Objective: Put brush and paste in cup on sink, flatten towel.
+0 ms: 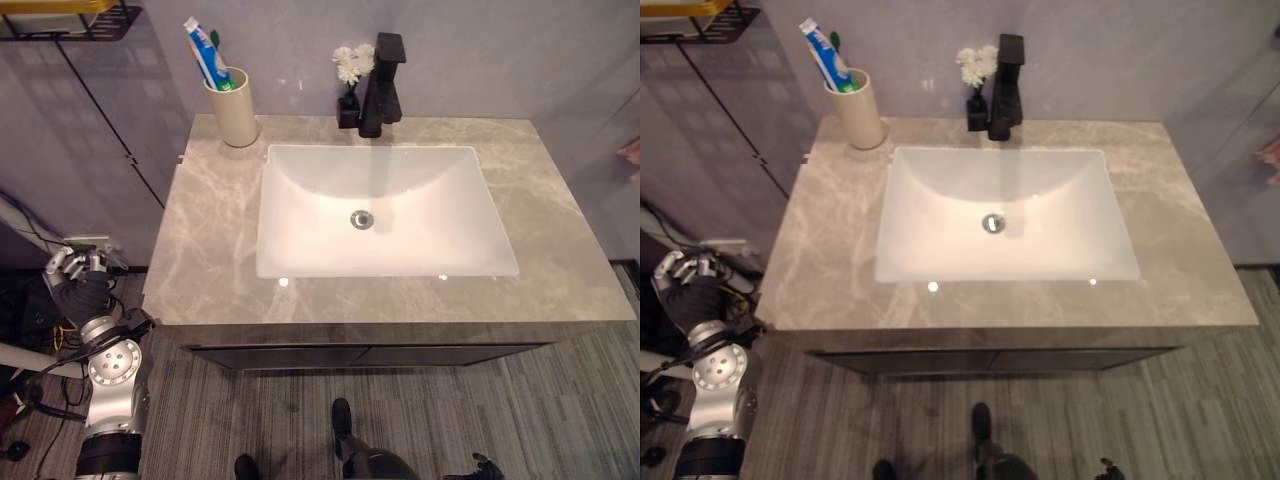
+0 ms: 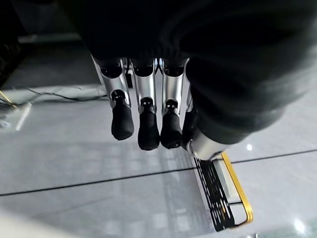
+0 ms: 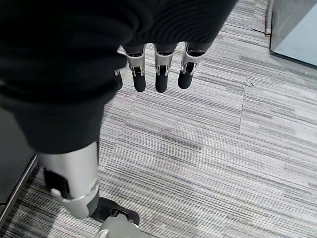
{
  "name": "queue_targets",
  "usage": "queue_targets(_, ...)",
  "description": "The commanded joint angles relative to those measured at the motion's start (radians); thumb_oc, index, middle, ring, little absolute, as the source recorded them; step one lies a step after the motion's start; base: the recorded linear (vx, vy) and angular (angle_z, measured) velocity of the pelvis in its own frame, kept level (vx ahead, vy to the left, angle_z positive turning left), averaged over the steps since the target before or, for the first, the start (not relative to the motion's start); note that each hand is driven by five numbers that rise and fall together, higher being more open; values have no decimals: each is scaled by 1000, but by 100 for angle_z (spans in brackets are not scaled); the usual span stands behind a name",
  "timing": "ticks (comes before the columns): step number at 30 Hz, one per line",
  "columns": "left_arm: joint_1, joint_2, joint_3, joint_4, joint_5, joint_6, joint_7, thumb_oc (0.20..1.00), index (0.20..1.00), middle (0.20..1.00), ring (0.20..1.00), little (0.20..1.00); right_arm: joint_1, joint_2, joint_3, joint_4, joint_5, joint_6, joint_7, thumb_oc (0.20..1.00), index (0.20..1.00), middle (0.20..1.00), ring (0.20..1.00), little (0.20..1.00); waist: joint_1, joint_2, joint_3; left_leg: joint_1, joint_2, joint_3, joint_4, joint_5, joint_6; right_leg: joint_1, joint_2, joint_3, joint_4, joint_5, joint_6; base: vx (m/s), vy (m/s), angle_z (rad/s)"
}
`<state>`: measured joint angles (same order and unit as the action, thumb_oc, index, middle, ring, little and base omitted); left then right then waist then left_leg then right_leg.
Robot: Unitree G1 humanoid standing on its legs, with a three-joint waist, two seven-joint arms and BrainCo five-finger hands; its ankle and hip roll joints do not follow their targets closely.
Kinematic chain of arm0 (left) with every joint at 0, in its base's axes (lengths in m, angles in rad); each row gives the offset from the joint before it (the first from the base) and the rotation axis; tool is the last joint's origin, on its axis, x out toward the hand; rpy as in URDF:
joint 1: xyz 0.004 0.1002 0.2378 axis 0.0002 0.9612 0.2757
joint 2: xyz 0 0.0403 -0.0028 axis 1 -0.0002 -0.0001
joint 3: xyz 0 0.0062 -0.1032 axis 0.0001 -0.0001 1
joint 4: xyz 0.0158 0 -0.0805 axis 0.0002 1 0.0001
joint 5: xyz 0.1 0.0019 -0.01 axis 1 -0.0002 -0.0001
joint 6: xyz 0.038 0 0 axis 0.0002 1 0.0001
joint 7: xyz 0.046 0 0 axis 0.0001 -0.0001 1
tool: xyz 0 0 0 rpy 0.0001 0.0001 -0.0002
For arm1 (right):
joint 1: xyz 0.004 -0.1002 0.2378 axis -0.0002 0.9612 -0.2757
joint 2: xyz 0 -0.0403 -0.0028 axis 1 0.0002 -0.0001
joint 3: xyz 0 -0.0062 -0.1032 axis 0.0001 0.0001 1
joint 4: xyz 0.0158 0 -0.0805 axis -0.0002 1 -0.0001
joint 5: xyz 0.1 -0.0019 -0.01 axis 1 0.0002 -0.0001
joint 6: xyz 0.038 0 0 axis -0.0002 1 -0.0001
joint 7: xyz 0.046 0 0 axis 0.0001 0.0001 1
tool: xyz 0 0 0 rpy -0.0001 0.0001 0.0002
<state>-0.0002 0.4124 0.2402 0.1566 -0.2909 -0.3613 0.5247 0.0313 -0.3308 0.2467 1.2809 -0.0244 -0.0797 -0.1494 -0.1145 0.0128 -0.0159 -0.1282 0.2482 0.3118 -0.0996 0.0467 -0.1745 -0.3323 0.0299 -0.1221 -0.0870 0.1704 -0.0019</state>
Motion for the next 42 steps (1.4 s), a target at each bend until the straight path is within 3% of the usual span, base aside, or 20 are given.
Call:
queue_targets(1,-24,11,57,-75,62,-60,-37,200,200,200,200,200,-3,-6,-23,40,-16,11,11,1000,1000,1000,1000,1000,23,-22,23,152,2,-15,12,73,-10,83,-67,-23,0,-56,100,-2,68,4)
queue_targets(3,10,-42,63,-70,8,-62,-45,200,200,200,200,200,-1,9,-24,41,-16,11,9,1000,1000,1000,1000,1000,37,-30,16,173,-6,-20,12,59,0,117,-74,-38,0,-62,100,-22,37,15)
queue_targets(9,65,-93,81,-10,-91,-39,-51,200,200,200,200,200,-1,27,-33,39,-11,13,3,1000,1000,1000,1000,1000,52,-36,9,199,-9,-42,12,53,8,172,-78,-61,0,-79,98,-22,14,19)
queue_targets(11,99,-105,70,7,-98,-15,-73,501,501,501,501,501,8,36,-34,37,-9,12,4,1000,1000,1000,1000,1000,59,-47,7,202,-4,-55,12,53,9,192,-73,-77,0,-89,95,-23,-33,23)
queue_targets(12,100,-105,70,7,-99,-15,-73,570,570,570,570,570,9,36,-35,37,-9,12,4,1000,1000,1000,1000,1000,58,-47,8,202,-4,-56,12,53,9,193,-73,-78,0,-90,95,12,-47,18)
queue_targets(14,106,-112,55,26,-122,-6,-86,1000,1000,1000,1000,1000,21,39,-18,38,-31,14,11,1000,1000,1000,1000,1000,59,-54,4,209,4,-64,12,57,9,211,-63,-87,0,-101,90,48,-72,32)
queue_targets(23,118,-92,30,30,-155,21,-121,1000,1000,1000,1000,1000,37,22,-5,35,-46,20,9,1000,1000,1000,1000,1000,63,-84,27,248,47,-107,16,96,5,229,11,-85,73,-170,55,42,-100,13)
queue_targets(26,106,-96,17,36,-170,22,-128,1000,1000,1000,1000,1000,38,0,-11,32,-47,24,12,1000,1000,1000,1000,1000,71,-89,61,226,12,-126,137,40,36,225,9,-85,134,-207,40,18,-32,1)
queue_targets(27,95,-100,6,33,-174,24,-133,1000,1000,1000,1000,1000,27,-13,-16,24,-46,24,8,1000,1000,1000,1000,1000,93,-103,93,147,-79,-211,171,-12,82,235,-9,-84,137,-209,45,-22,-4,4)
queue_targets(30,98,-97,-3,15,-160,28,-147,1000,1000,1000,1000,1000,25,-21,-34,33,-45,27,4,1000,1000,1000,1000,1000,97,-119,98,52,-129,-214,114,-25,104,248,-41,-98,136,-208,67,36,28,16)
queue_targets(31,98,-96,-3,15,-159,28,-147,1000,1000,1000,1000,1000,25,-21,-34,33,-45,27,4,1000,1000,1000,1000,1000,96,-120,97,51,-131,-215,112,-24,105,248,-42,-98,135,-209,67,125,70,19)
queue_targets(35,85,-83,-16,23,-164,26,-147,1000,1000,1000,1000,1000,24,-19,-31,19,-39,28,-4,1000,1000,1000,1000,1000,126,-122,116,-146,-129,-186,123,105,78,337,-43,-79,99,-232,53,175,87,21)
queue_targets(37,80,-80,-19,23,-165,25,-141,1000,1000,1000,1000,1000,20,-9,-23,11,-35,27,-4,1000,1000,1000,1000,1000,138,-120,112,-141,-142,-187,117,111,83,372,-44,-51,89,-248,54,284,195,-25)
queue_targets(38,88,-80,-19,9,-155,27,-148,1000,1000,1000,1000,1000,18,2,-20,3,-32,24,2,1000,1000,1000,1000,1000,136,-123,91,-115,-162,-184,139,67,101,412,-66,-25,80,-265,70,247,204,-43)
queue_targets(39,88,-80,-19,9,-155,27,-148,1000,1000,1000,1000,1000,18,3,-21,3,-32,24,2,1000,1000,1000,1000,1000,137,-122,89,-118,-161,-183,139,69,102,409,-65,-24,78,-262,70,271,246,-53)
queue_targets(42,89,-60,-33,-40,-118,26,-167,1000,1000,1000,1000,1000,23,22,-33,-3,-23,23,15,1000,1000,1000,1000,1000,136,-133,67,-132,-200,-157,219,2,133,447,-130,-2,66,-260,106,206,227,-28)
